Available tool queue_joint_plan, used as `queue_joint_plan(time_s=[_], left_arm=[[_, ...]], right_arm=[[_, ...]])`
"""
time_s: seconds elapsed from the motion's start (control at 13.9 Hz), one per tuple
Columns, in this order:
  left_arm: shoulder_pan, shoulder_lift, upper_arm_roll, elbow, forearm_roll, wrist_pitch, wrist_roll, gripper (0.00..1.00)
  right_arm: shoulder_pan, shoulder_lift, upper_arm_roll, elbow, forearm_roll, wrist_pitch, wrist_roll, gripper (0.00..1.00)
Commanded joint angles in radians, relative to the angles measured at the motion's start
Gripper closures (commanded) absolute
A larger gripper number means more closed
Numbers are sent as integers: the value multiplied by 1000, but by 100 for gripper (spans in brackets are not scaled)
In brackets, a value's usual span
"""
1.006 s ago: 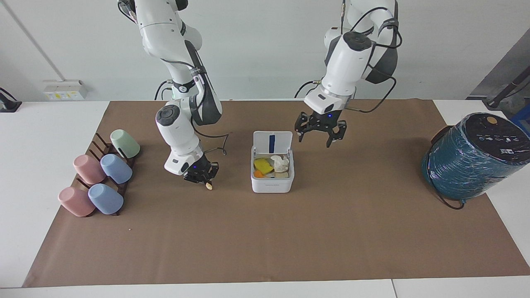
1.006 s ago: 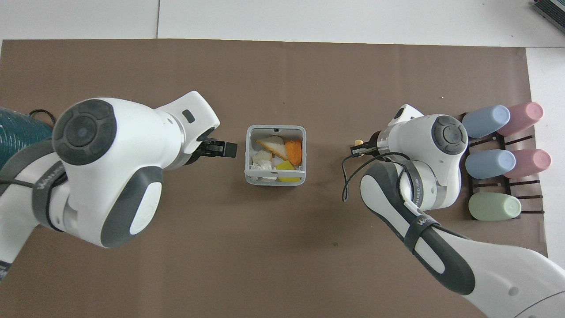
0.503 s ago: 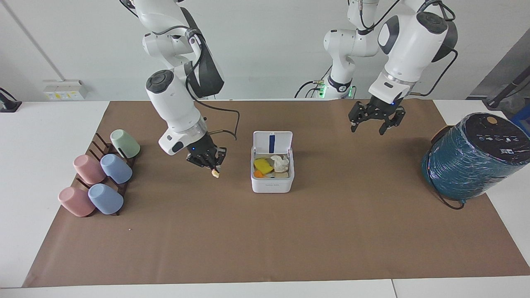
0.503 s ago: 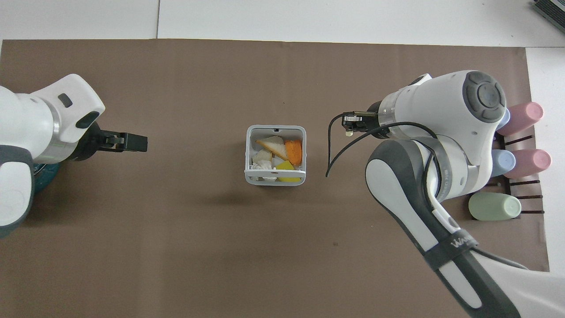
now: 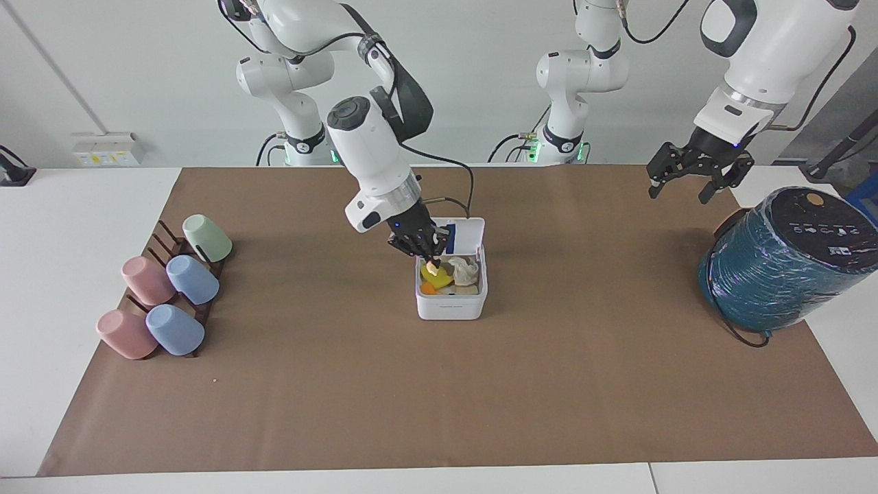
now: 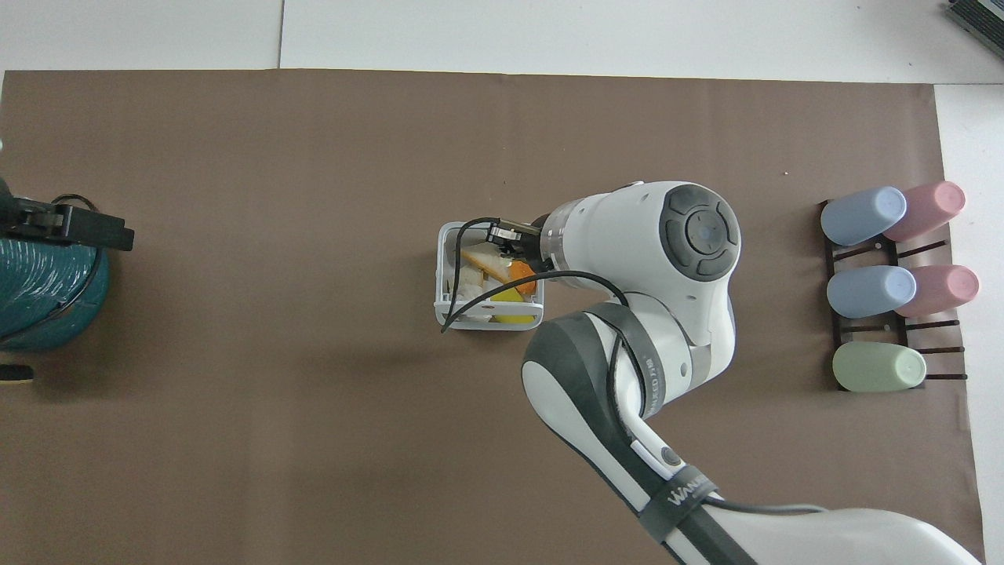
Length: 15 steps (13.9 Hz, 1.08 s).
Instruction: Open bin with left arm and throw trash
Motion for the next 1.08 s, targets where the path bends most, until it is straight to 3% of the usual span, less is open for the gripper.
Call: queue_joint_plan(time_s=[0.0,0.07,0.22,0.36,0.43,0.79,1.01], left_arm=[[8,31,-11,87,28,-73,8,0],[6,15,-11,74,23,-78,10,0],[2,-27,-13,8,21,-84,-1,0],[2,-42,-11,-25,21,-79,4,0],[3,-45,-13,-28,21,-78,5,0],[-3,-44,-11,-28,23,-72,-1,0],[-3,-44,-13,-28,23,-73,0,0]], right_arm=[[5,24,2,-10,19,16,11,93],[17,24,2,-25,22,27,11,80],[20,20,2,-48,22,41,9,41],[20,21,2,-45,22,41,11,10],[19,21,2,-42,22,44,5,0],[4,-8,-12,-30,-15,30,-6,0],[-81,-31,-9,-2,-203,23,-14,0]])
